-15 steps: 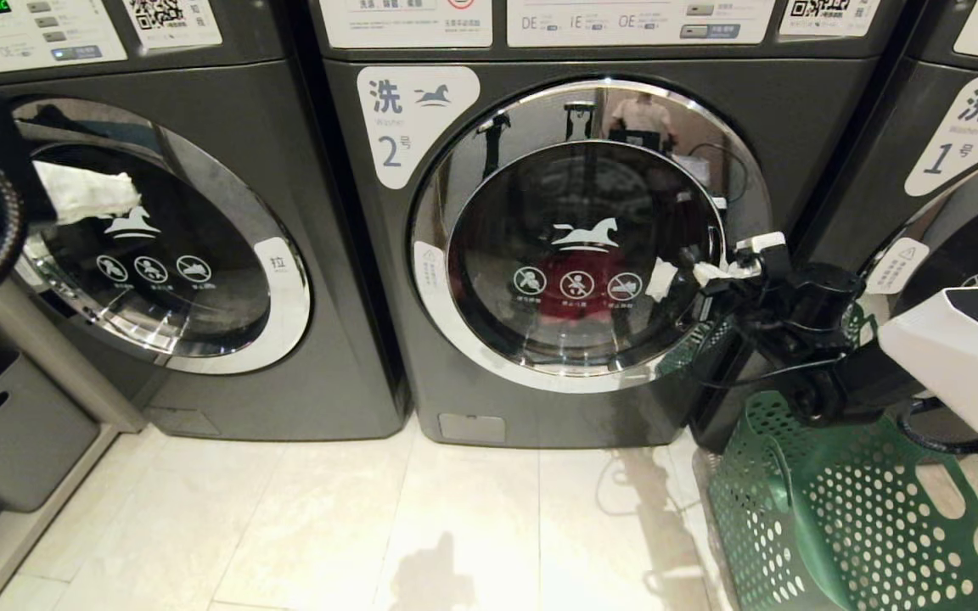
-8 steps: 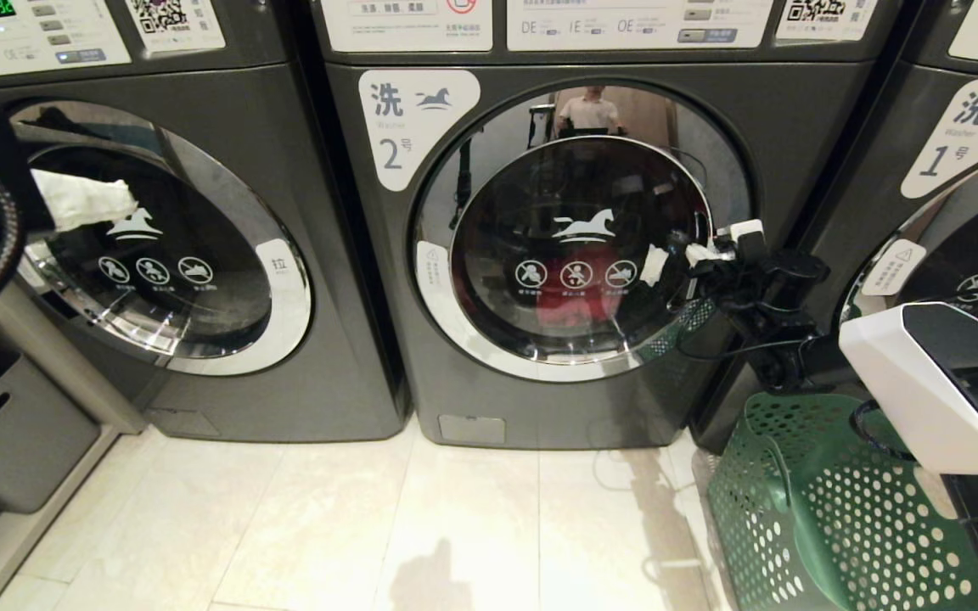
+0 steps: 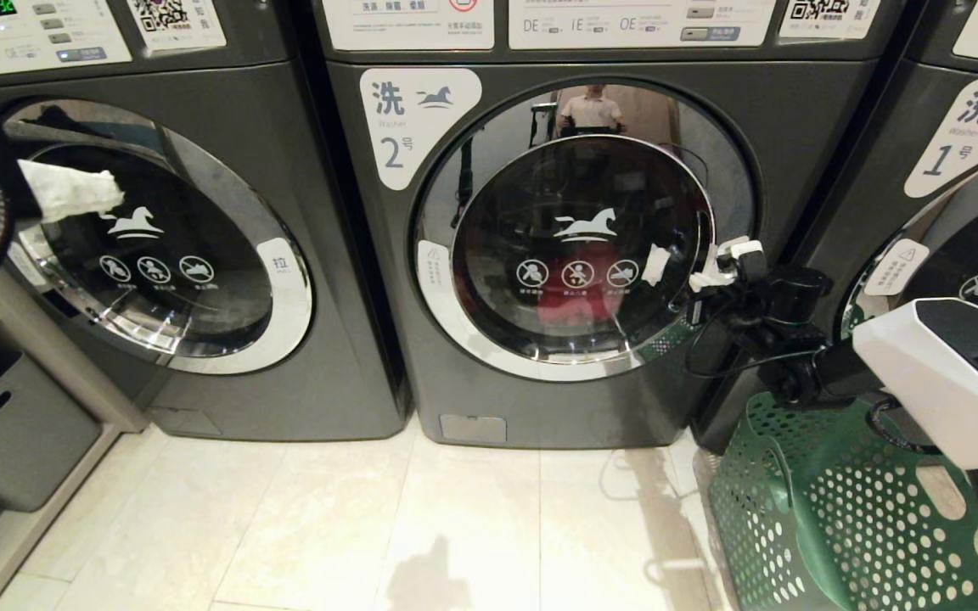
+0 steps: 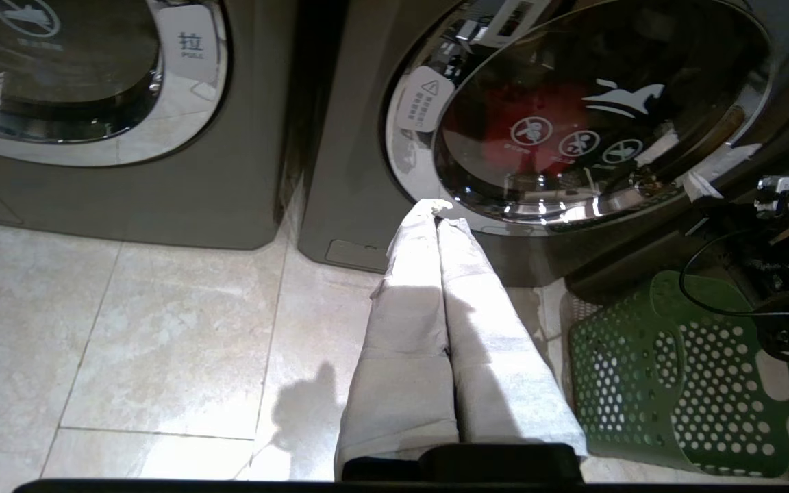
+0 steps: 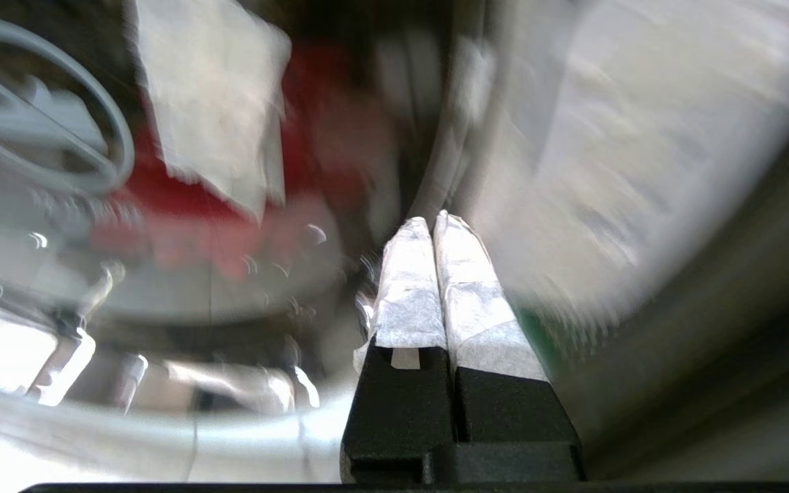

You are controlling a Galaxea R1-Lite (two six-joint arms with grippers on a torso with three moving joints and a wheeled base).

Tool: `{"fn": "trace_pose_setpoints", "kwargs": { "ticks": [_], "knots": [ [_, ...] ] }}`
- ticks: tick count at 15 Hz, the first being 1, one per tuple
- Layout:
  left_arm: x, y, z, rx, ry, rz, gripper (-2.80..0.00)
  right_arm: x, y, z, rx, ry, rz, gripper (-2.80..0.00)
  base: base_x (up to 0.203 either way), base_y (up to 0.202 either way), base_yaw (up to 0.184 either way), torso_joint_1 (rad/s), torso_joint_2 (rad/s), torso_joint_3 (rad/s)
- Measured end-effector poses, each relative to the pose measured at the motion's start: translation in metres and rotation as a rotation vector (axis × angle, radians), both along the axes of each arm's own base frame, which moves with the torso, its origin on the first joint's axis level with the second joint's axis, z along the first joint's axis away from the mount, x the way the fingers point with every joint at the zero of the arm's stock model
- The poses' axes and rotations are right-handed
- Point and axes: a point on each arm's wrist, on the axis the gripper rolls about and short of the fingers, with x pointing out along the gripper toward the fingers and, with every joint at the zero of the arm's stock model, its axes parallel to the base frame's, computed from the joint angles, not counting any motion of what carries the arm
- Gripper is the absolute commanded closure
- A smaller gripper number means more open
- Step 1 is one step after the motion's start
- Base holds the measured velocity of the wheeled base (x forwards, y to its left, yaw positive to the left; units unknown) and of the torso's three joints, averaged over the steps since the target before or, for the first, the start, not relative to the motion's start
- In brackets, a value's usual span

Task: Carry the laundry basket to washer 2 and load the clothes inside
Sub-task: Press the washing machine door tightly with the right hand, then press the washing machine switch

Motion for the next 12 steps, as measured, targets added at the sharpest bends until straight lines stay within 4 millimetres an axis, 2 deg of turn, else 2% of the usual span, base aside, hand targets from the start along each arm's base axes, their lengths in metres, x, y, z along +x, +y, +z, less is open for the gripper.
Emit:
{"fn": "trace_pose_setpoints", "kwargs": {
  "ticks": [2, 4, 7, 10, 12],
  "knots": [
    [-0.002, 0.001, 0.003, -0.006, -0.014, 0.006, 0.00, -0.037, 0.004, 0.006, 0.022, 0.098, 0.005, 0.00, 0.000, 0.000, 0.000, 0.000, 0.00, 0.000],
    [-0.005, 0.003, 0.003, 0.007, -0.008, 0.002, 0.00, -0.085, 0.018, 0.016, 0.034, 0.181, 0.046, 0.00, 0.000, 0.000, 0.000, 0.000, 0.00, 0.000],
    [-0.018, 0.011, -0.005, 0.102, 0.034, -0.011, 0.00, -0.179, 0.027, 0.027, 0.031, 0.296, 0.078, 0.00, 0.000, 0.000, 0.000, 0.000, 0.00, 0.000],
    [-0.035, 0.020, -0.014, 0.116, 0.035, -0.013, 0.00, -0.288, 0.027, 0.020, -0.001, 0.394, 0.105, 0.00, 0.000, 0.000, 0.000, 0.000, 0.00, 0.000],
    [-0.047, 0.026, -0.027, 0.121, 0.050, -0.033, 0.00, -0.347, 0.024, 0.019, -0.008, 0.411, 0.105, 0.00, 0.000, 0.000, 0.000, 0.000, 0.00, 0.000]
  ]
}}
